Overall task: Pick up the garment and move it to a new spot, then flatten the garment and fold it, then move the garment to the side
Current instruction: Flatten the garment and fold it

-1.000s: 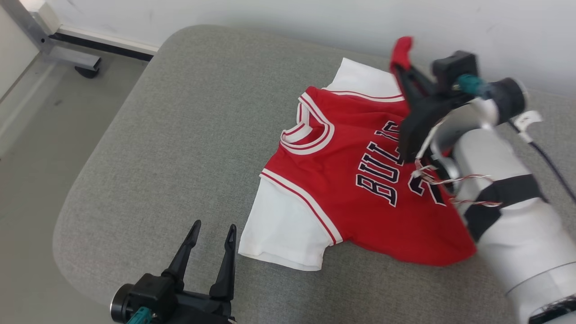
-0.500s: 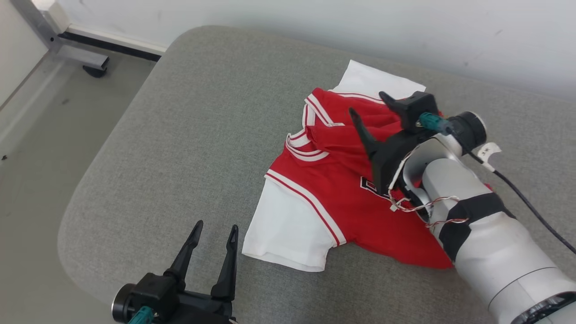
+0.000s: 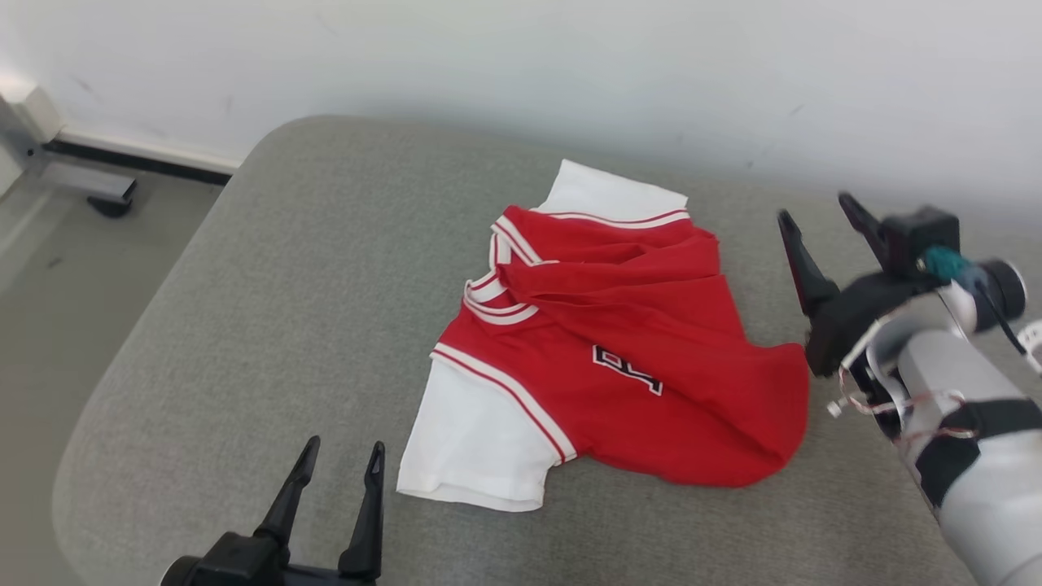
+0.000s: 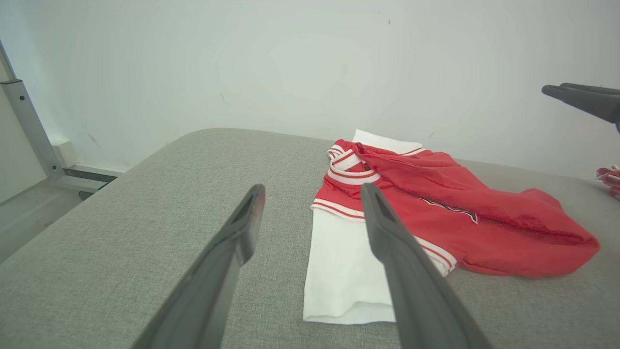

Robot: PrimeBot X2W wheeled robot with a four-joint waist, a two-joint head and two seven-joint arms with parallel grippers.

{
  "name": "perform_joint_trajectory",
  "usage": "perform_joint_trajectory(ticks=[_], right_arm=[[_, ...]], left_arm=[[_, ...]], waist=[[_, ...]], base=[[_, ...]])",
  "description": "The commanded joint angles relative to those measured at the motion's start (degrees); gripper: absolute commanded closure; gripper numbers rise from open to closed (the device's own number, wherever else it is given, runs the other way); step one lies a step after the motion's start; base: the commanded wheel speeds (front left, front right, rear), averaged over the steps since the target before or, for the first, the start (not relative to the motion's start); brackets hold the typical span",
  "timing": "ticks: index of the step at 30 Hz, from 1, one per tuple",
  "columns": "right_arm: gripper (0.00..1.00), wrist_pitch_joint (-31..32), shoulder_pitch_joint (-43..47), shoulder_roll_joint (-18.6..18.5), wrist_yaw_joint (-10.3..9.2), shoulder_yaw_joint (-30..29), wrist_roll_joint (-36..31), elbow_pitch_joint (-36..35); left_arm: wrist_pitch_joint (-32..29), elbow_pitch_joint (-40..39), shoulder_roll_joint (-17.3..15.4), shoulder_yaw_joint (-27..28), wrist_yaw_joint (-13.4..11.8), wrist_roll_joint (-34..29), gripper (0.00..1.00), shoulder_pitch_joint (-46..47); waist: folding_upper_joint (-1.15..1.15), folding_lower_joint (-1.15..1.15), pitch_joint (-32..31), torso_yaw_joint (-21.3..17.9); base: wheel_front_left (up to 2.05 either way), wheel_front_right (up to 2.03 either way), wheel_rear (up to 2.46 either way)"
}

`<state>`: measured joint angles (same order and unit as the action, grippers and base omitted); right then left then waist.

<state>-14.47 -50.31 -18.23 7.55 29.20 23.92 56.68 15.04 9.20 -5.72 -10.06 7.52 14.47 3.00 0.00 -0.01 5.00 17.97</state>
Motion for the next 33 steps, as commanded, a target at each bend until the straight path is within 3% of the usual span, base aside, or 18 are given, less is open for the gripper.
perform_joint_trajectory(ticks=[1, 14, 32, 33], right_arm=[[0.0, -0.3, 2.8, -0.9, -0.15, -0.7, 0.6, -0.6], [0.0, 3.1, 10.6, -1.1, -0.15, -3.0, 2.9, -3.7], [0.0, 16.3, 12.8, 2.8, -0.15, -5.4, 7.6, 1.1], [0.31, 16.6, 12.8, 3.1, -0.15, -5.6, 8.2, 1.1]], left_arm=[[0.2, -0.5, -0.4, 0.6, -0.1, -0.3, 0.0, -1.3], [0.2, -1.4, -0.7, 0.8, -0.1, -0.9, 0.0, -1.3], [0.2, -0.8, 0.1, -0.8, -0.1, 0.2, 0.0, 0.9], [0.2, -0.7, 0.1, -0.8, -0.1, 0.3, 0.0, 1.0]], waist=[[0.0, 0.01, -2.2, -2.3], [0.0, 0.01, -1.4, -3.3], [0.0, 0.01, 1.7, 0.1], [0.0, 0.01, 1.8, 0.2]], base=[[0.0, 0.0, 0.0], [0.0, 0.0, 0.0], [0.0, 0.0, 0.0], [0.0, 0.0, 0.0]])
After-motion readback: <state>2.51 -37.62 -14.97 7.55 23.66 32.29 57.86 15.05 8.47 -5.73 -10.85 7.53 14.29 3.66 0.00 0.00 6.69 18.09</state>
